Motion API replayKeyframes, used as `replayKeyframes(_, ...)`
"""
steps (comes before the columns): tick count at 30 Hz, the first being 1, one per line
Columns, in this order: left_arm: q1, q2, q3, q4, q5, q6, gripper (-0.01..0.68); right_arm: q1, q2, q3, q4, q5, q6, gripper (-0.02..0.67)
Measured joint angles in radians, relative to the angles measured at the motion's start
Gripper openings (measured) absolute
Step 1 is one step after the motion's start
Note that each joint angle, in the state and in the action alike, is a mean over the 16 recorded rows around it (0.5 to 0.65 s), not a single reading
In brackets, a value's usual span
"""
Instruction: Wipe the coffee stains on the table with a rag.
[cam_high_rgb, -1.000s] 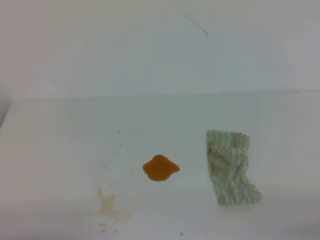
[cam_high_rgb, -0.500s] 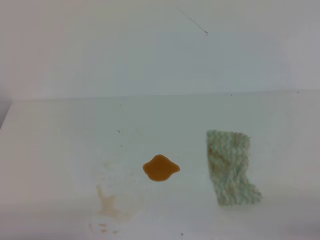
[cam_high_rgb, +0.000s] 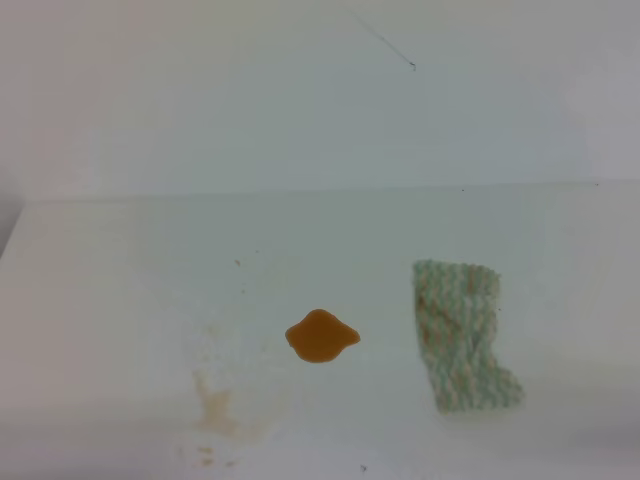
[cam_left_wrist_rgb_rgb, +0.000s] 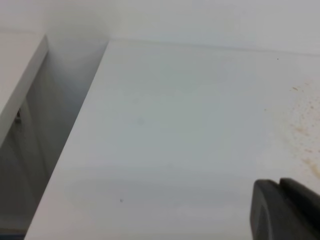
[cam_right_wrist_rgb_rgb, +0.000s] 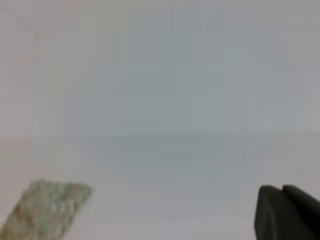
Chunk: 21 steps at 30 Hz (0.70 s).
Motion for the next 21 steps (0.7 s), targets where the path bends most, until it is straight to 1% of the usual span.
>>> replayKeyframes(13,0.0,0.0,0.0,0.0,0.0,0.0,-0.003,-0.001,0.001,-0.001,0.195,-0.311,0.159,-0.003)
replayKeyframes(17,0.0,0.0,0.0,0.0,0.0,0.0,-0.003,-0.002,0.012,-0.026,0.222,-0.334,0.191,-0.003)
replayKeyframes(21,0.0,0.0,0.0,0.0,0.0,0.0,-0.003,-0.002,0.063,-0.093,0.221,-0.281,0.169,-0.003)
